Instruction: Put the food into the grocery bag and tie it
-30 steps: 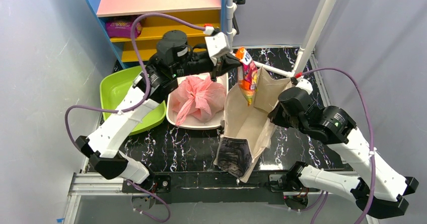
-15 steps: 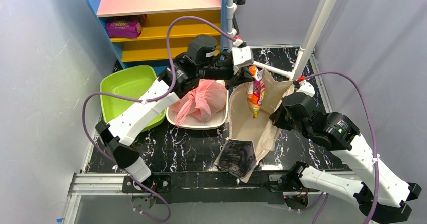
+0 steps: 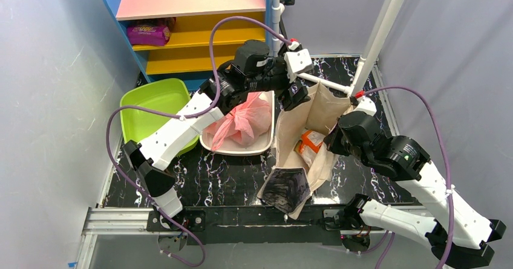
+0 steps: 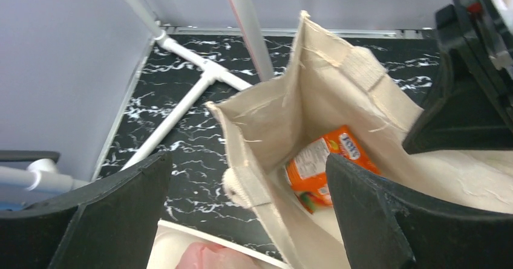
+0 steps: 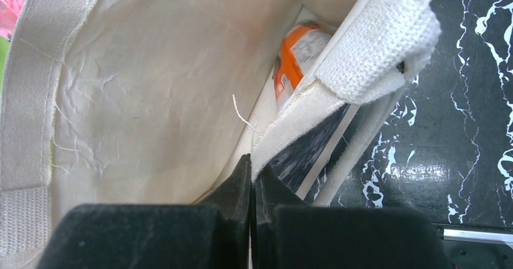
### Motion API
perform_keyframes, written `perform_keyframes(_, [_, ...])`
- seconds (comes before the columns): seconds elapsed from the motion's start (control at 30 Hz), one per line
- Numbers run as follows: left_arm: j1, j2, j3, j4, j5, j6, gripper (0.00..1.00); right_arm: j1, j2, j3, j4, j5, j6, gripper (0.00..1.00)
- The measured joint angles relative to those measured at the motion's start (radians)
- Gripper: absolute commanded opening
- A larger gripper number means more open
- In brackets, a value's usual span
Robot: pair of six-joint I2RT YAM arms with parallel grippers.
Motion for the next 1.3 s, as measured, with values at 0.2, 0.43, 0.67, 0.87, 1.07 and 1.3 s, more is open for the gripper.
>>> perform_keyframes(0.2, [-0.002,-0.007,0.01,0.01,-0.178,0.027,0.98,0.0,-0.001,-0.015,0.014,0.003,-0.016,0.01])
perform_keyframes(0.43, [0.012,-0.016,0.01,0.066,-0.435,0.095,0.98,0.0,-0.001,-0.029,0.039,0.003,-0.024,0.01])
perform_keyframes(0.67, [0.128,-0.016,0.049,0.07,-0.583,0.069,0.98,0.0,-0.007,-0.048,0.07,0.001,-0.034,0.01])
perform_keyframes(0.87, [0.3,-0.048,0.027,0.204,-0.822,0.045,0.98,0.0,-0.015,-0.071,0.109,-0.01,-0.051,0.01])
perform_keyframes(1.07, [0.657,-0.035,0.004,0.235,-1.004,-0.131,0.98,0.0,-0.006,-0.097,0.168,-0.041,-0.087,0.01])
perform_keyframes(1.3, [0.883,-0.023,-0.139,0.218,-0.825,-0.397,0.98,-0.001,0.005,-0.113,0.195,-0.046,-0.1,0.01])
